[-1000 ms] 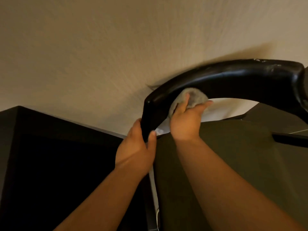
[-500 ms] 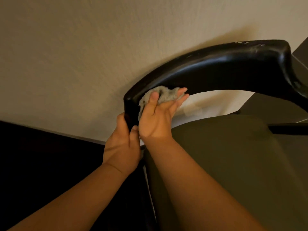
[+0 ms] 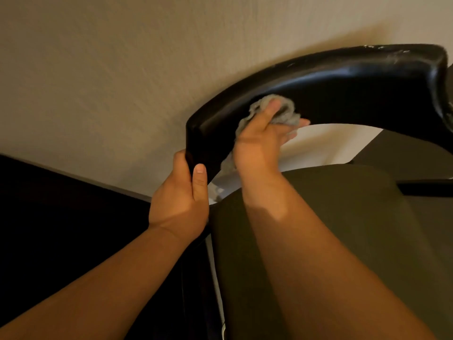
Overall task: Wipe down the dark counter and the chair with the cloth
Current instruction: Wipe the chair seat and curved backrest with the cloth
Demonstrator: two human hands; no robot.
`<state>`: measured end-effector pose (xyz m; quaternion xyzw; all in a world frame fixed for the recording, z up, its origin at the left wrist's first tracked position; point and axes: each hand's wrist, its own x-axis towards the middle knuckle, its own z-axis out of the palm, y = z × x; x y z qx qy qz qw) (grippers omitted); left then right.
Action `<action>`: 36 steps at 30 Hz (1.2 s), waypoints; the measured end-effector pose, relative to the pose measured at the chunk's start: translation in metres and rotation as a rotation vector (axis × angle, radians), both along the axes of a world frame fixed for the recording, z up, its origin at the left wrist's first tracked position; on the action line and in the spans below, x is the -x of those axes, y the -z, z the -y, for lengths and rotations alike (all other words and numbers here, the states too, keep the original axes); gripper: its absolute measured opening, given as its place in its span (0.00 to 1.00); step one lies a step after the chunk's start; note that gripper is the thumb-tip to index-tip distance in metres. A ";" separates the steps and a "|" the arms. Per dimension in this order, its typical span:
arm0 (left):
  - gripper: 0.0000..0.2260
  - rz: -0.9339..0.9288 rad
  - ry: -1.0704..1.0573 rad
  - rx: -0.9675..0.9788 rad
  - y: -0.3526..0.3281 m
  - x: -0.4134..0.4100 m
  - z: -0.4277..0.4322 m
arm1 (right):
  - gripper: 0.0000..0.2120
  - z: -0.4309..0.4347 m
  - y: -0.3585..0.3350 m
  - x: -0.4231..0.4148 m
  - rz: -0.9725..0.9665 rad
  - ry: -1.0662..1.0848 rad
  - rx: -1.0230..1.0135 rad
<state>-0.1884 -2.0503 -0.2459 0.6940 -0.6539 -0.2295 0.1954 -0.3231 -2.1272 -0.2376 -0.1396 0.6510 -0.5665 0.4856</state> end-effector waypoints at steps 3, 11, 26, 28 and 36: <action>0.29 0.007 0.002 0.006 0.000 0.001 0.000 | 0.39 0.003 0.000 0.001 -0.027 0.043 0.023; 0.20 0.041 -0.046 -0.002 -0.002 0.003 -0.001 | 0.42 -0.027 0.016 -0.023 -0.153 -0.189 0.167; 0.22 0.074 -0.075 -0.013 -0.005 0.008 -0.003 | 0.41 -0.009 0.058 0.028 -1.347 -0.139 0.416; 0.23 0.070 -0.069 -0.004 -0.005 0.007 -0.004 | 0.40 -0.004 0.057 0.031 -1.344 -0.066 0.427; 0.22 0.091 -0.059 0.007 -0.003 0.006 -0.003 | 0.39 0.003 0.068 0.035 -1.598 -0.245 0.705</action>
